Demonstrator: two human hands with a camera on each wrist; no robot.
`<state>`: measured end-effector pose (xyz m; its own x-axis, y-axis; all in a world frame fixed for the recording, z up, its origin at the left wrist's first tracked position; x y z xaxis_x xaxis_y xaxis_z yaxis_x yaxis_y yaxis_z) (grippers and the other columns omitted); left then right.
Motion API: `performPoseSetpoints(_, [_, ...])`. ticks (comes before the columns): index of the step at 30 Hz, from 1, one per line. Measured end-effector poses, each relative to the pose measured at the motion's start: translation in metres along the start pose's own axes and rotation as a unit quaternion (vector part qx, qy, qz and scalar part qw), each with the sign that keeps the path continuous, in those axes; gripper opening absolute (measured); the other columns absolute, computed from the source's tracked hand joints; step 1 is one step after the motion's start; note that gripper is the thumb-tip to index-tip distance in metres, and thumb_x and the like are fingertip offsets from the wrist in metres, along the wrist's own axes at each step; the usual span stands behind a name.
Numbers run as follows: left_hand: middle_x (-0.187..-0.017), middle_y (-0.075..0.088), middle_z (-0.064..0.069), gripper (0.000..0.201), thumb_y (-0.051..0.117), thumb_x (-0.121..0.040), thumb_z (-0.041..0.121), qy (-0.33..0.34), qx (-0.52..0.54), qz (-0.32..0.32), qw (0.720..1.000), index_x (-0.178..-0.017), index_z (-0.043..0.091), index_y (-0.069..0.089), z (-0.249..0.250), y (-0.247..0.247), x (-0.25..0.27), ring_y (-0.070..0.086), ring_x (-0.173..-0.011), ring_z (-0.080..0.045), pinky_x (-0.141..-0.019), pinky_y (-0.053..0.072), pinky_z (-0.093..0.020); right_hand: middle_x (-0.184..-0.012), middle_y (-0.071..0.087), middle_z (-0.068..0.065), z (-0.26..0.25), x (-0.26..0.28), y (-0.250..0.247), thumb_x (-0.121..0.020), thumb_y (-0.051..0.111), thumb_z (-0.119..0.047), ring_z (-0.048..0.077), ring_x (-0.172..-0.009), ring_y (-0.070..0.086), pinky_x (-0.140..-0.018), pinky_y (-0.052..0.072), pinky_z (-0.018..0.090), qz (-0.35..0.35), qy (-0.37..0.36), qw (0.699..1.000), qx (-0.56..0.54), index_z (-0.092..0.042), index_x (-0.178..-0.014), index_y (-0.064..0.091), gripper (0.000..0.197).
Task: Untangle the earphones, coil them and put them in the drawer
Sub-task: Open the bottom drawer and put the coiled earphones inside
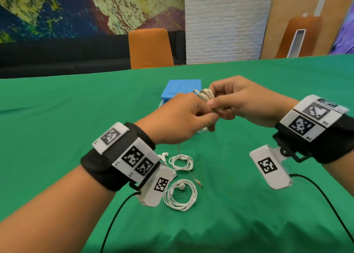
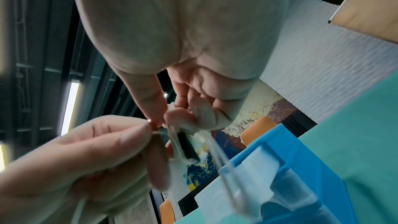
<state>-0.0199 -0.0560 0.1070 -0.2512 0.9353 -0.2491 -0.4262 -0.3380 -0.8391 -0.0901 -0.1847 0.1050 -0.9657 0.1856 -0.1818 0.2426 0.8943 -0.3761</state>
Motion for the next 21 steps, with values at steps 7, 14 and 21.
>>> performPoseSetpoints(7, [-0.048, 0.037, 0.007, 0.030, 0.074, -0.089, 0.036, 0.020, 0.041, 0.077, 0.996, -0.069, 0.014, 0.070, -0.008, -0.022, 0.002, 0.026, -0.046, -0.008, -0.046, 0.020, -0.022, -0.073, 0.058, 0.022, 0.004, 0.008, 0.003, -0.086, 0.064, -0.014, 0.017, -0.055, 0.043, -0.047, 0.035, 0.018, -0.045, 0.019, 0.995, -0.088, -0.006, -0.091, 0.057, 0.011])
performPoseSetpoints(14, [-0.060, 0.055, -0.006, 0.025, 0.076, -0.086, 0.023, 0.019, 0.167, 0.077, 0.983, -0.097, 0.007, 0.060, -0.019, -0.036, 0.007, 0.039, -0.054, -0.017, -0.049, 0.031, -0.021, -0.070, 0.062, 0.010, 0.001, 0.014, 0.000, -0.089, 0.063, -0.011, 0.010, -0.056, 0.047, -0.050, 0.033, 0.015, -0.080, 0.012, 0.995, -0.053, -0.001, -0.094, 0.064, 0.011])
performPoseSetpoints(21, [-0.069, 0.064, -0.006, 0.010, 0.064, -0.096, 0.015, -0.014, 0.230, 0.099, 0.968, -0.097, 0.007, 0.060, -0.037, -0.033, 0.007, 0.043, -0.053, -0.007, -0.052, 0.032, -0.017, -0.069, 0.062, 0.005, -0.009, 0.010, -0.017, -0.085, 0.065, -0.016, 0.005, -0.055, 0.049, -0.050, 0.038, 0.011, -0.028, 0.000, 0.997, -0.077, 0.001, -0.098, 0.064, 0.021])
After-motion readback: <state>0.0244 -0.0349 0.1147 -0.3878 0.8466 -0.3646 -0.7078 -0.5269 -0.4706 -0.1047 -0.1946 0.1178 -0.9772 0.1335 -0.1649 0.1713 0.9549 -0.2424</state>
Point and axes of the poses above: each hand's wrist, its own x-axis away from the middle knuckle, its own y-axis out of the palm, z = x × y, the point moved 4 cm from there along -x, towards the middle knuckle
